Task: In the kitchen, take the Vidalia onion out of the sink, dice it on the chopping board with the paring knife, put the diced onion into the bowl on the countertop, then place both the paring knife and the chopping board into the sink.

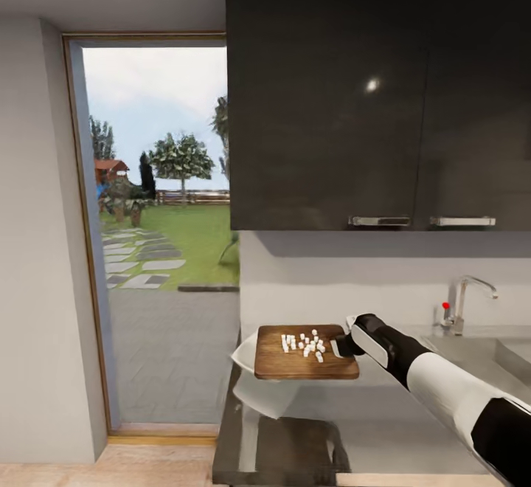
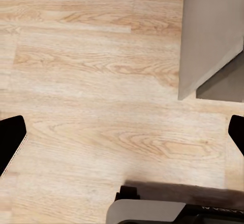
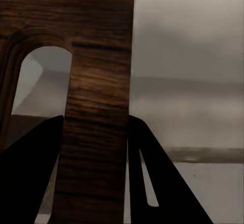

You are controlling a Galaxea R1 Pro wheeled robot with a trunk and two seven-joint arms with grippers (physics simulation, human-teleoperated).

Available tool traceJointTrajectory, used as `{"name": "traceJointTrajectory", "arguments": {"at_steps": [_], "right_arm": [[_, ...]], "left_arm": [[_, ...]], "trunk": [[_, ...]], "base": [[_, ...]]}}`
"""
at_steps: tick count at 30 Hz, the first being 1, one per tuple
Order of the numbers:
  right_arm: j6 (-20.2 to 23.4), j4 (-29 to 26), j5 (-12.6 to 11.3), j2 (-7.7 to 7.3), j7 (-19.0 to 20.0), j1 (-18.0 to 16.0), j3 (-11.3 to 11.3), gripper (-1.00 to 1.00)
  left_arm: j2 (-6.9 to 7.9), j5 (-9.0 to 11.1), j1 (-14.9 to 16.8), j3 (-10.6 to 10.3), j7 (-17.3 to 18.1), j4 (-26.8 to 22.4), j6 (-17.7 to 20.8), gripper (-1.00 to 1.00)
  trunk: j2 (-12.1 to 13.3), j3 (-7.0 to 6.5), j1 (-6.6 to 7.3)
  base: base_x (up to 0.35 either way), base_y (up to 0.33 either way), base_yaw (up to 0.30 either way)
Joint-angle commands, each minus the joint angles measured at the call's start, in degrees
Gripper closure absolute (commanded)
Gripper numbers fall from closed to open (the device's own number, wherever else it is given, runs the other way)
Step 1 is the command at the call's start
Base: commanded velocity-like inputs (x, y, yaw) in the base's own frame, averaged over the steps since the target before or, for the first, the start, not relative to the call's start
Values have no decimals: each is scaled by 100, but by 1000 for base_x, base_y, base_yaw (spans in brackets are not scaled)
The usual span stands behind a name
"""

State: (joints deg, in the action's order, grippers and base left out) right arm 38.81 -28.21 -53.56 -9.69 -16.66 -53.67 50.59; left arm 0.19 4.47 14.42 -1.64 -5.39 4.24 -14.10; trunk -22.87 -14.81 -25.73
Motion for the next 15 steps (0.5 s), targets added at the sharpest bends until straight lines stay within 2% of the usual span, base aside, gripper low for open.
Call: {"name": "traceJointTrajectory", "arguments": {"at_steps": [1,9,15], "right_arm": [[5,17,-76,-6,-48,-5,39,100],[12,214,-67,-15,-48,-4,38,100],[12,278,-60,-51,-51,-5,33,100]], "left_arm": [[-1,45,8,-21,3,24,-41,-100],[-7,42,8,-21,4,24,-41,-100],[-2,38,8,-21,6,24,-41,-100]], "trunk": [[-5,2,-5],[-5,2,-5],[-5,2,-5]], "base": [[238,203,0],[250,184,0],[201,78,0]]}}
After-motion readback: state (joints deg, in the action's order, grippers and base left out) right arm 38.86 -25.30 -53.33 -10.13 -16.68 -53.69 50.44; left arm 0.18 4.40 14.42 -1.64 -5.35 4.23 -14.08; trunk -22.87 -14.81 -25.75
